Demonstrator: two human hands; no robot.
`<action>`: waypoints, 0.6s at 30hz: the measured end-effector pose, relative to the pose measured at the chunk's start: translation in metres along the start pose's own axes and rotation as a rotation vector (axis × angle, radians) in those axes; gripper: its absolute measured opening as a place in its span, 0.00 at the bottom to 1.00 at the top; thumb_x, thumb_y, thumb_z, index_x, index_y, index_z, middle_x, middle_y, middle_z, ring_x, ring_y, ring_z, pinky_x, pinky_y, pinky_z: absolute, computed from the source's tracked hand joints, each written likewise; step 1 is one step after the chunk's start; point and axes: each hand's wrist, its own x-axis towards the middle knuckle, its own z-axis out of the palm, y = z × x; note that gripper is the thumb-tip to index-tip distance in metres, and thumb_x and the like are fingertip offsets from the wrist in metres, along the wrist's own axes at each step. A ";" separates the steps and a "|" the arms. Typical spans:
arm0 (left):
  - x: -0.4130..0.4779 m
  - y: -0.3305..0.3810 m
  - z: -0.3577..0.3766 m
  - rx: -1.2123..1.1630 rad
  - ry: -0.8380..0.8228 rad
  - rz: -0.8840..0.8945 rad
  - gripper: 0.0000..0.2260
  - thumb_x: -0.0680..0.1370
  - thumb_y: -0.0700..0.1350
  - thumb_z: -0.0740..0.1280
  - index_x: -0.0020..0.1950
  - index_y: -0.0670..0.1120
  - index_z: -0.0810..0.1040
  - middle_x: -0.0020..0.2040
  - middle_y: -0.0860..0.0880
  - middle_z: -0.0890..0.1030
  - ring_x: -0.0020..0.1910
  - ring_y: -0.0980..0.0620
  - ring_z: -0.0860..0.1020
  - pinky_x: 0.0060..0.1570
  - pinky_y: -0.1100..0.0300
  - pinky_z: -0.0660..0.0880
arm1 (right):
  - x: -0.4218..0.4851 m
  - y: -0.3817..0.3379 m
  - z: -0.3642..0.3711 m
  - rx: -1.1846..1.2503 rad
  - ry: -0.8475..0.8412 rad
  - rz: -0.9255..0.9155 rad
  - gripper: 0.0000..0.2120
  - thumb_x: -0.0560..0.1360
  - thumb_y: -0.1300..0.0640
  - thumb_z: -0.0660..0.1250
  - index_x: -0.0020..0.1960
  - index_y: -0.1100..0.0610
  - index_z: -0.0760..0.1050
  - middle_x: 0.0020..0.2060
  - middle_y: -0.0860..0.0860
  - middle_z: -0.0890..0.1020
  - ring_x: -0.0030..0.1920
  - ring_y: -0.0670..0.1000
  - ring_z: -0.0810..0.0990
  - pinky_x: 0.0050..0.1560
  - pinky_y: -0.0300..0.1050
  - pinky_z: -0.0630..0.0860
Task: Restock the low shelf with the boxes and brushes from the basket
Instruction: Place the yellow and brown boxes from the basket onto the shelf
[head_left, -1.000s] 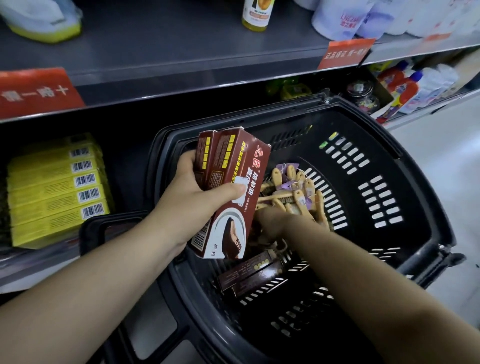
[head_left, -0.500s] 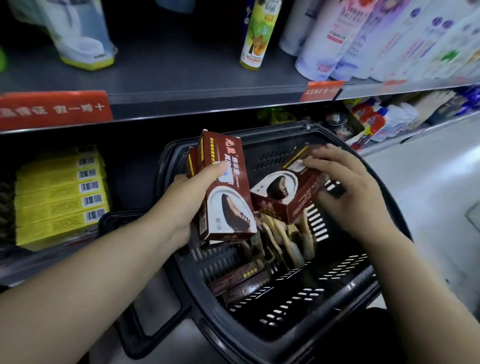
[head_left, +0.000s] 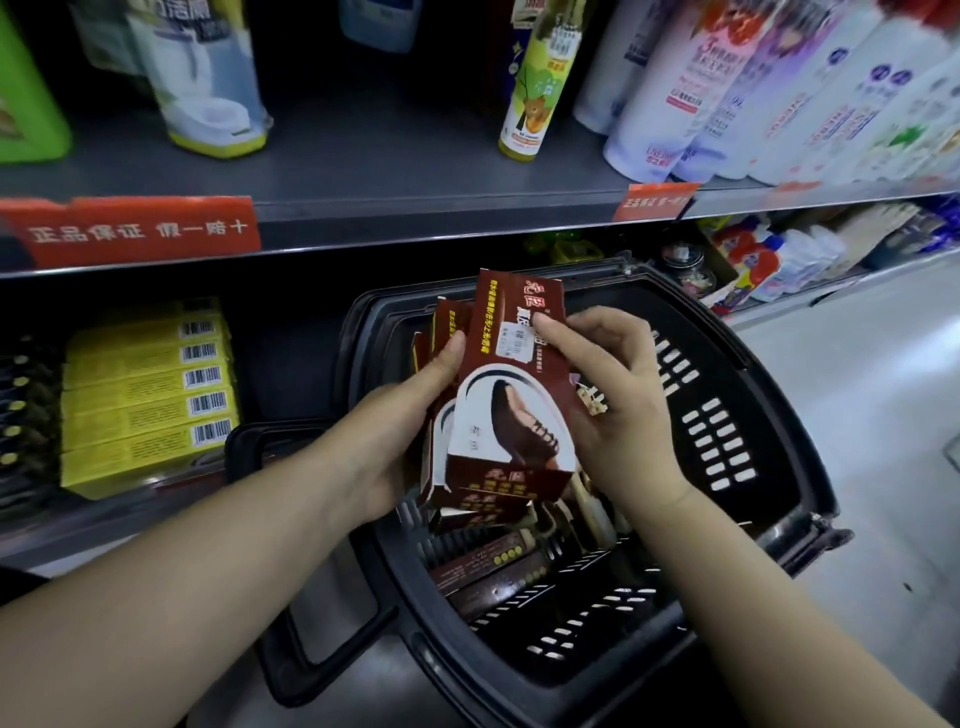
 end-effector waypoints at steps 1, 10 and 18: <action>0.001 0.000 -0.001 -0.006 0.009 0.016 0.32 0.58 0.67 0.69 0.56 0.49 0.81 0.50 0.46 0.85 0.49 0.46 0.83 0.53 0.49 0.77 | 0.002 -0.002 -0.001 0.066 -0.035 0.067 0.26 0.73 0.74 0.65 0.64 0.51 0.71 0.58 0.52 0.69 0.62 0.38 0.68 0.58 0.29 0.70; -0.007 0.004 -0.002 -0.004 0.205 0.216 0.45 0.54 0.65 0.73 0.65 0.45 0.69 0.48 0.47 0.85 0.43 0.49 0.84 0.38 0.57 0.80 | 0.005 -0.035 -0.001 1.109 -0.246 0.900 0.22 0.73 0.53 0.65 0.65 0.41 0.69 0.55 0.50 0.82 0.53 0.54 0.83 0.45 0.46 0.80; -0.060 0.002 -0.047 0.108 0.349 0.226 0.38 0.55 0.64 0.76 0.60 0.47 0.72 0.42 0.49 0.86 0.39 0.50 0.84 0.39 0.57 0.78 | 0.015 -0.055 0.016 1.238 -0.383 0.978 0.19 0.70 0.51 0.69 0.60 0.42 0.75 0.54 0.53 0.83 0.51 0.54 0.84 0.44 0.47 0.81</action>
